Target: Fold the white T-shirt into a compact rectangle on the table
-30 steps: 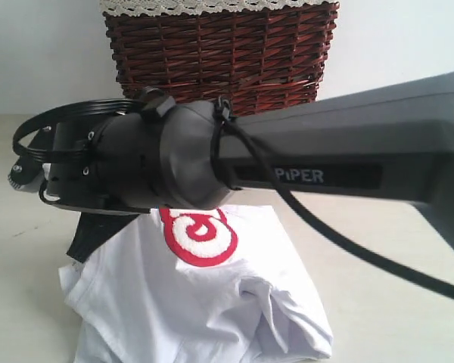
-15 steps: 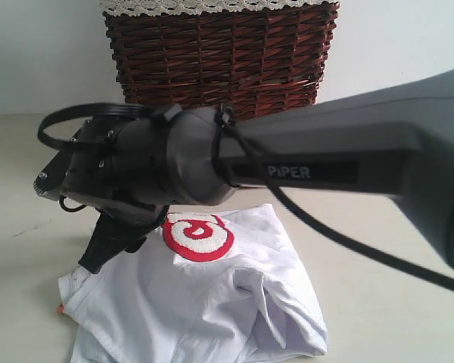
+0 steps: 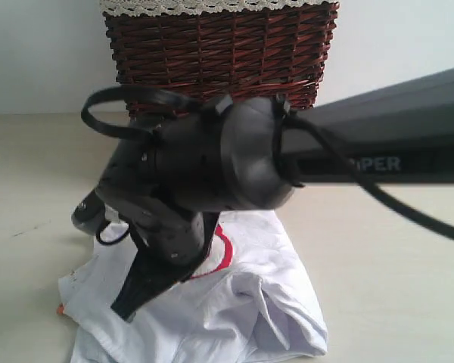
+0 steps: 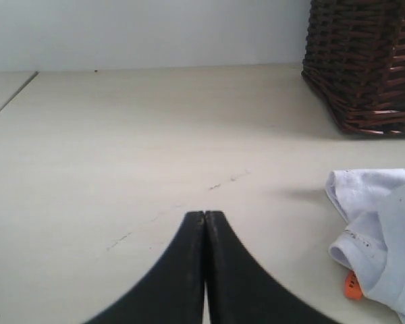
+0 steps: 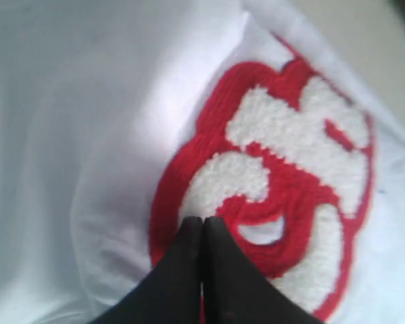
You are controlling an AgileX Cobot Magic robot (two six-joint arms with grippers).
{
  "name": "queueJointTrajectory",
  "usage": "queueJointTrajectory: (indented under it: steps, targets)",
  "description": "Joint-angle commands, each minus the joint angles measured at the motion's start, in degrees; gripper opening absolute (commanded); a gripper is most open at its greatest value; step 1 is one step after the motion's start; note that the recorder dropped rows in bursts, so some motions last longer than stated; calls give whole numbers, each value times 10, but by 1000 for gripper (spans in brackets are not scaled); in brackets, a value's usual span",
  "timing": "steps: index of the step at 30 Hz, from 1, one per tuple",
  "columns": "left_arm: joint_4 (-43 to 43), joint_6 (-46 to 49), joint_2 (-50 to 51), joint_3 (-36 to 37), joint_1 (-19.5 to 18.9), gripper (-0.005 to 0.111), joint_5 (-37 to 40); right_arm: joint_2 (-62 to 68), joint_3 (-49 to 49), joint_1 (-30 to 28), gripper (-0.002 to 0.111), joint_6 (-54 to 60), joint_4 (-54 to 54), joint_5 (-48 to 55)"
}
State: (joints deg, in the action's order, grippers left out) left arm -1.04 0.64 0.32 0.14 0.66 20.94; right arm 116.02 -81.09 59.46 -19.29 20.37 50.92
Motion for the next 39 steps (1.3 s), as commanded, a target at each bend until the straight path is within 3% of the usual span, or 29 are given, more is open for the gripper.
queueJointTrajectory:
  steps: [1, 5, 9, 12, 15, 18, 20, 23, 25, 33, 39]
  targets:
    - [-2, 1, -3, -1, -2, 0, -5, 26, 22, -3, 0, 32, -52, -81]
    - [-2, 1, -3, -1, -2, 0, -5, 38, 22, -3, 0, 26, -40, -110]
    - [-2, 1, -3, -1, -2, 0, -5, -30, 14, -3, 0, -47, 47, -38]
    - [-2, 1, -3, -1, -2, 0, -5, -74, 23, -3, 0, -48, 32, 17]
    - [-2, 1, -3, -1, -2, 0, -5, -121, 86, 5, 0, -45, 21, 28]
    - [-2, 1, -3, -1, -2, 0, -5, -180, 148, 42, 1, -15, 0, -37]
    - [-2, 1, -3, -1, -2, 0, -5, -201, 185, 88, 12, -7, -24, -75]
    - [-2, 1, -3, -1, -2, 0, -5, -152, 188, 125, 46, -3, -52, -77]
    - [-2, 1, -3, -1, -2, 0, -5, -116, 180, 128, 51, -3, -48, -83]
    - [-2, 1, -3, -1, -2, 0, -5, -39, 120, 128, 40, -119, 80, -31]
    - [-2, 1, -3, -1, -2, 0, -5, -39, 117, 128, 42, -10, -65, -58]
